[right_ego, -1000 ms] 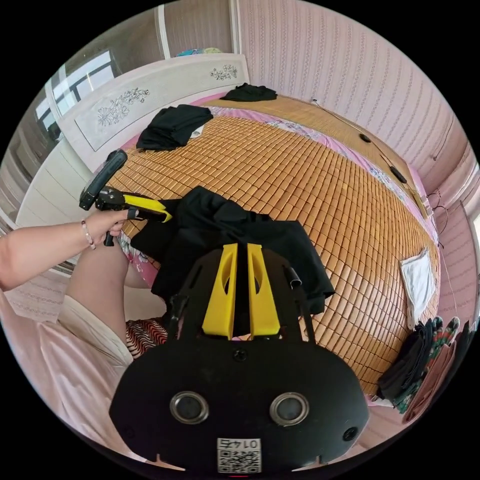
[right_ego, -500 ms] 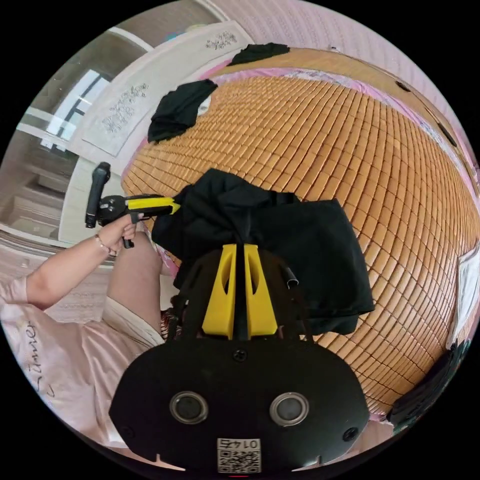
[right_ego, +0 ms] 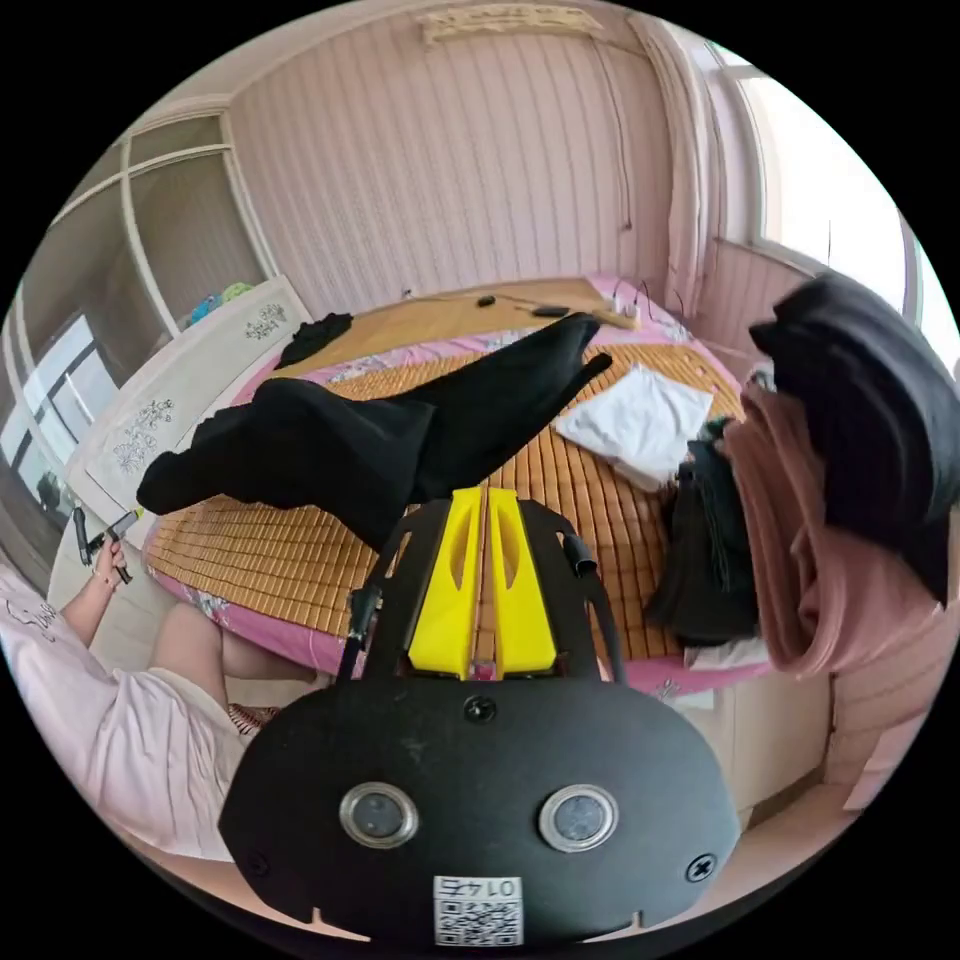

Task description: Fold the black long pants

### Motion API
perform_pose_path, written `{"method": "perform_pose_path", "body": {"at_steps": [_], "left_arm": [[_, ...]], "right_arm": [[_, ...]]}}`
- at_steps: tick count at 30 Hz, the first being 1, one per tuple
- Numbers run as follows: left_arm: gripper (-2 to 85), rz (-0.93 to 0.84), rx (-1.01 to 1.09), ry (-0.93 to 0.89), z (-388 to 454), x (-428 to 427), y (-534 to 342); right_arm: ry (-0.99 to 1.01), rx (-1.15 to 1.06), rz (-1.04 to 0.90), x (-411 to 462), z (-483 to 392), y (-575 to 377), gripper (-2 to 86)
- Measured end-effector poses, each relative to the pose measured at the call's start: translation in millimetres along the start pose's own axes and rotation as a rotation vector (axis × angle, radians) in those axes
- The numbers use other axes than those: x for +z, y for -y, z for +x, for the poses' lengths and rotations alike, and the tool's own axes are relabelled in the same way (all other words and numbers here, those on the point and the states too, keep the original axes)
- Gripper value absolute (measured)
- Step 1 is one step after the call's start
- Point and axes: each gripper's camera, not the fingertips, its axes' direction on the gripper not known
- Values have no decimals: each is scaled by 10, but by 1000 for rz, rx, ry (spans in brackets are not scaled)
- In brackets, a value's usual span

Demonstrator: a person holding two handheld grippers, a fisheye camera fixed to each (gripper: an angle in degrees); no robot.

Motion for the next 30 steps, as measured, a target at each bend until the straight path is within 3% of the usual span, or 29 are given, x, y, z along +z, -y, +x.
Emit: {"method": "perform_pose_path", "body": {"at_steps": [3,9,15,19,21,23,30], "left_arm": [[-1,-127,-148,-2,-354,148,-309],[46,-157,-247,-31,-561,386,-252],[82,-294,-188,28,-468,923,77],[64,-424,-114,202,-340,1275,177],[40,-441,-51,214,-282,1311,217],[6,-461,-31,206,-287,1325,259],[-9,-336,-148,307,-838,806,394]], "right_arm": [[-10,26,-86,236,41,-280,35],[76,-76,-191,839,-288,-27,85],[257,-279,-410,1670,-1149,-72,134],[118,-431,-566,2199,-1642,-330,134],[-64,-422,-472,2217,-1609,-390,52],[11,-377,-507,2141,-1433,-337,14],[126,-62,-75,351,-3,-235,6]]}}
